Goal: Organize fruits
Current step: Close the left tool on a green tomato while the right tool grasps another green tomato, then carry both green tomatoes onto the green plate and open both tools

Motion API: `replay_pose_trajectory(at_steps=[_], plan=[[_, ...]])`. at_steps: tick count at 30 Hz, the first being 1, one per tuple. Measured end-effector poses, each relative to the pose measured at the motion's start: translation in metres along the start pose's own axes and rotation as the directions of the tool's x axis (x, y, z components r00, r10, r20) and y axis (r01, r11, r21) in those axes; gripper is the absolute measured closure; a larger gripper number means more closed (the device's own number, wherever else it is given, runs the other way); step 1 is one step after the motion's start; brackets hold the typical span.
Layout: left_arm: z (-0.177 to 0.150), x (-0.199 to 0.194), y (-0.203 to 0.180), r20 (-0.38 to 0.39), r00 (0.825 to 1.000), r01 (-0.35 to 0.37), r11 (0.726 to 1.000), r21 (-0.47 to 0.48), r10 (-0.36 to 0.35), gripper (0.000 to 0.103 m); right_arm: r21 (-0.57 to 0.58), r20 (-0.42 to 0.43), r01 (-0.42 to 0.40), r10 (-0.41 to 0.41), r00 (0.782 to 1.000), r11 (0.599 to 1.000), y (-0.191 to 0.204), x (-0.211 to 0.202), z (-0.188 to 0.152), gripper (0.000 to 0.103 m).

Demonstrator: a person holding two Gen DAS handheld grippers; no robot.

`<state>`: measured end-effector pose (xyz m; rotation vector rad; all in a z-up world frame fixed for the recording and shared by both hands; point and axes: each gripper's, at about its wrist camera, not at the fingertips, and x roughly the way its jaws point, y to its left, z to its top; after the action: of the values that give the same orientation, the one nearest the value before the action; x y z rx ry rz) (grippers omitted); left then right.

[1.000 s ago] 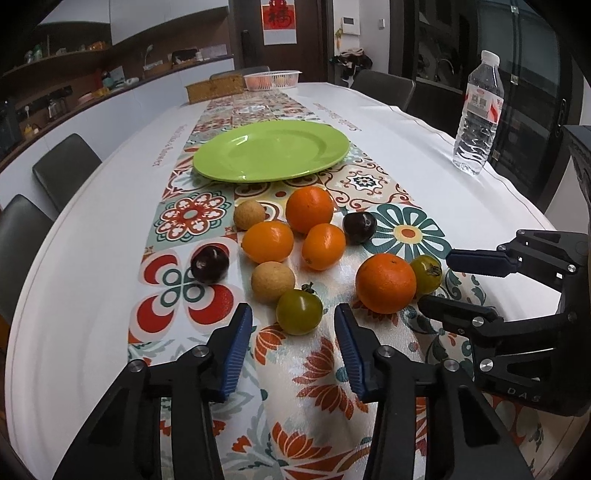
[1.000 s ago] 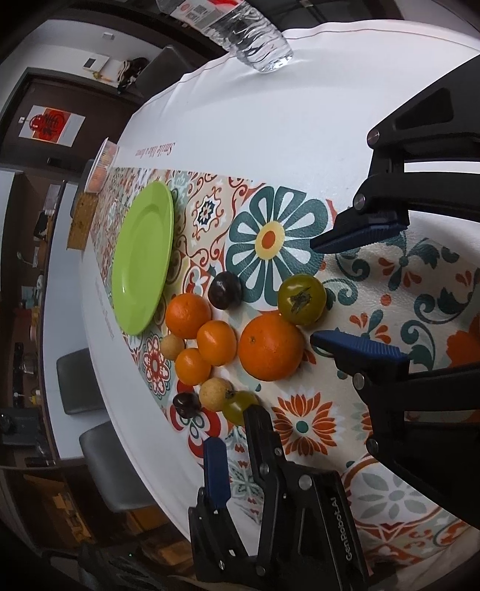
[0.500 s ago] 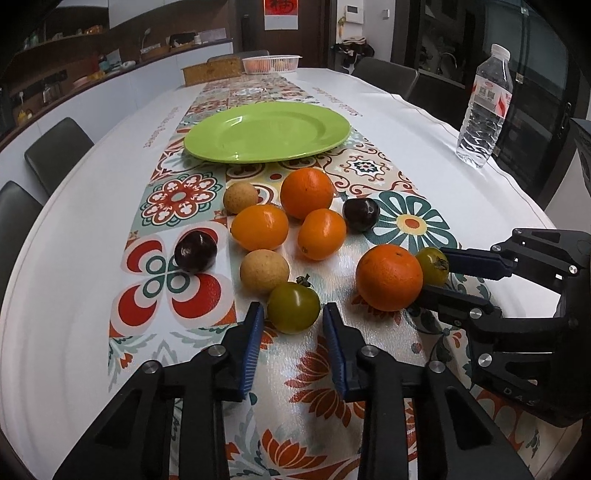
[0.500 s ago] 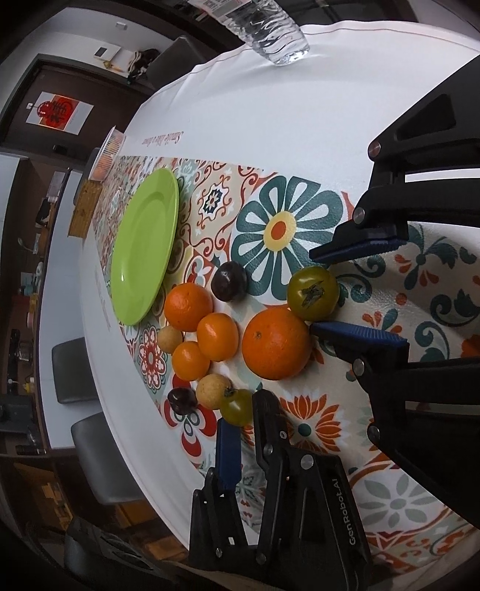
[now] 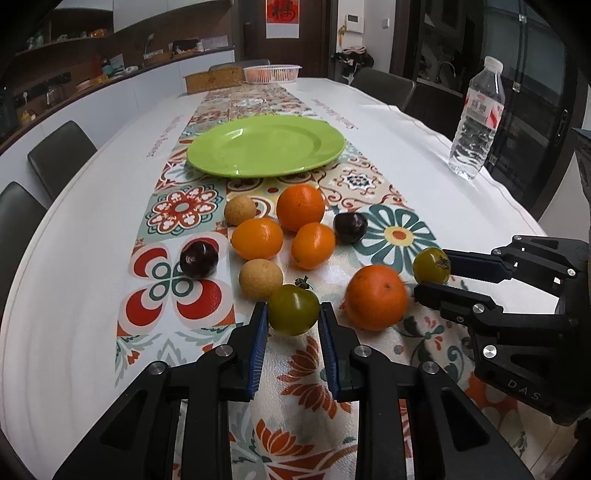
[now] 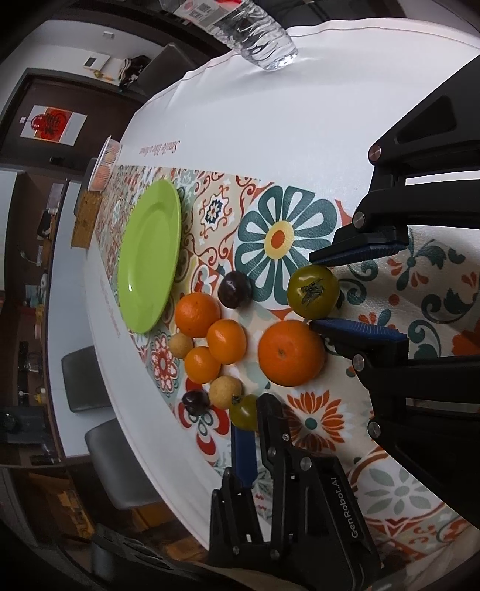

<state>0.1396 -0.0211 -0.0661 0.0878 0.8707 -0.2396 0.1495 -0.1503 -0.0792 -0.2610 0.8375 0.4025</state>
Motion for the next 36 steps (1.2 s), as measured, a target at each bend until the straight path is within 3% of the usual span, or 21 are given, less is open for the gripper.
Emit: replay_pose_trajectory(at_steps=[18, 36], plan=[[0.019, -0.043, 0.002, 0.103, 0.995, -0.014, 1.0, -0.004, 0.014, 0.076, 0.044, 0.125, -0.032, 0.026, 0.992, 0.999, 0.002, -0.041, 0.025, 0.073], [0.093, -0.02, 0.029, 0.128, 0.992, -0.015, 0.999, 0.034, 0.011, 0.076, 0.051, 0.162, -0.029, 0.02, 0.987, 0.998, -0.023, -0.02, 0.095, 0.073]])
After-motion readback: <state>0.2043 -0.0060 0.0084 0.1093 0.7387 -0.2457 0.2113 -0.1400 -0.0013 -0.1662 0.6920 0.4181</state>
